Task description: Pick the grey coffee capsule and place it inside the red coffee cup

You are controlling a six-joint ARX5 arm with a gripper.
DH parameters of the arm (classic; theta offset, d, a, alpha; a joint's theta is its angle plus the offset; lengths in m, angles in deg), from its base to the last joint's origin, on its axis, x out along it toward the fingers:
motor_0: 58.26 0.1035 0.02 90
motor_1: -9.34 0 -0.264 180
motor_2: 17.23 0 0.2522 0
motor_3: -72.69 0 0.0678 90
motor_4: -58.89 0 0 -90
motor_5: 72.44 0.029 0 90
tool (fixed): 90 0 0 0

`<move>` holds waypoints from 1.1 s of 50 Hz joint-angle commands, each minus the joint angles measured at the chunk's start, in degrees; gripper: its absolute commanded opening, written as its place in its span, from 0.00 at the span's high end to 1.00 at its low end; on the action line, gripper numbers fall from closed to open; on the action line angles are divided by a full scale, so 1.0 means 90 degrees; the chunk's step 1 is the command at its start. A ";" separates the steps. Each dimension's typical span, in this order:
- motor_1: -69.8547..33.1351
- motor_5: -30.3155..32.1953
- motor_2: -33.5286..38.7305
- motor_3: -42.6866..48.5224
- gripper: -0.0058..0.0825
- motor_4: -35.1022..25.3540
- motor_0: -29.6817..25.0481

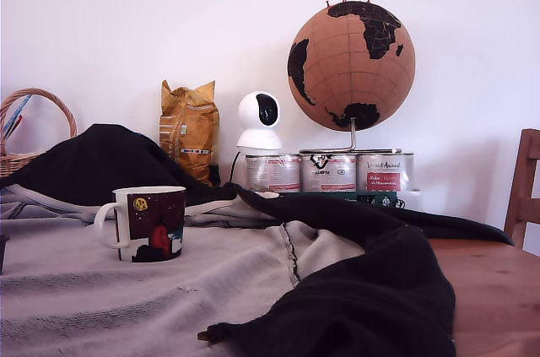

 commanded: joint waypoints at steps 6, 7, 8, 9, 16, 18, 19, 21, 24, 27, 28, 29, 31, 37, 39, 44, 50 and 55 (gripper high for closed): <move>-0.0695 0.0124 0.0012 -0.0491 0.31 0.0000 -0.0005; -0.0782 0.0182 0.0012 -0.0532 0.28 -0.0002 -0.0010; -0.0857 0.0233 0.0012 -0.0566 0.26 0.0000 -0.0012; -0.0945 0.0304 0.0012 -0.0597 0.24 0.0000 -0.0017; -0.1671 0.0653 0.0012 -0.0879 0.24 0.0007 -0.0063; -0.1872 0.0746 0.0012 -0.1047 0.24 0.0010 -0.0075; -0.1974 0.0792 0.0012 -0.1149 0.24 0.0007 -0.0083; -0.2193 0.0882 0.0012 -0.1399 0.24 0.0010 -0.0100; -0.2501 0.0957 0.0015 -0.1768 0.24 0.0017 -0.0119; -0.2837 0.1056 0.0012 -0.2132 0.24 0.0078 -0.0129; -0.2939 0.1090 0.0012 -0.2234 0.24 0.0085 -0.0129; -0.3028 0.1127 0.0012 -0.2324 0.24 0.0085 -0.0129; -0.3266 0.1185 0.0012 -0.2531 0.24 0.0090 -0.0129; -0.3976 0.1273 0.0012 -0.3121 0.24 0.0083 -0.0129; -0.4209 0.1331 0.0012 -0.3325 0.24 0.0078 -0.0129; -0.4823 0.1469 0.0012 -0.3891 0.24 0.0080 -0.0129; -0.5549 0.1540 0.0012 -0.4544 0.24 0.0080 -0.0129; -0.6147 0.1537 0.0012 -0.5068 0.24 0.0080 -0.0129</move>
